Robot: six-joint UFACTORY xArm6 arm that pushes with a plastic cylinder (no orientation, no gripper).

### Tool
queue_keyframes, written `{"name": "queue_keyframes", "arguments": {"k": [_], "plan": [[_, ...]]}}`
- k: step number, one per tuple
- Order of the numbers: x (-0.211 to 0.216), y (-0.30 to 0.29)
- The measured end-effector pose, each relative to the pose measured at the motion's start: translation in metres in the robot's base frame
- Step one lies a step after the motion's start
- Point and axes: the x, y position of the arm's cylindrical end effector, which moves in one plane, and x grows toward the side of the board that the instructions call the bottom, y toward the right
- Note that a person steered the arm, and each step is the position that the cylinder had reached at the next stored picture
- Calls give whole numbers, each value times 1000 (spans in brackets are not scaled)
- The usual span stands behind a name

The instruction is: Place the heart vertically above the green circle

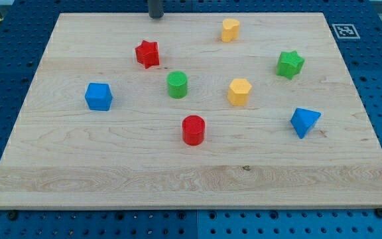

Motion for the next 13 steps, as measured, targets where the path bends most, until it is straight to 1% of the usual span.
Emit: {"name": "queue_keyframes", "arguments": {"k": [2, 3, 4, 6, 7, 8, 9, 10, 12, 13], "plan": [[1, 9], [30, 65], [91, 97], [105, 98], [115, 114], [116, 144], [79, 185], [66, 202], [66, 192], [66, 162]]}}
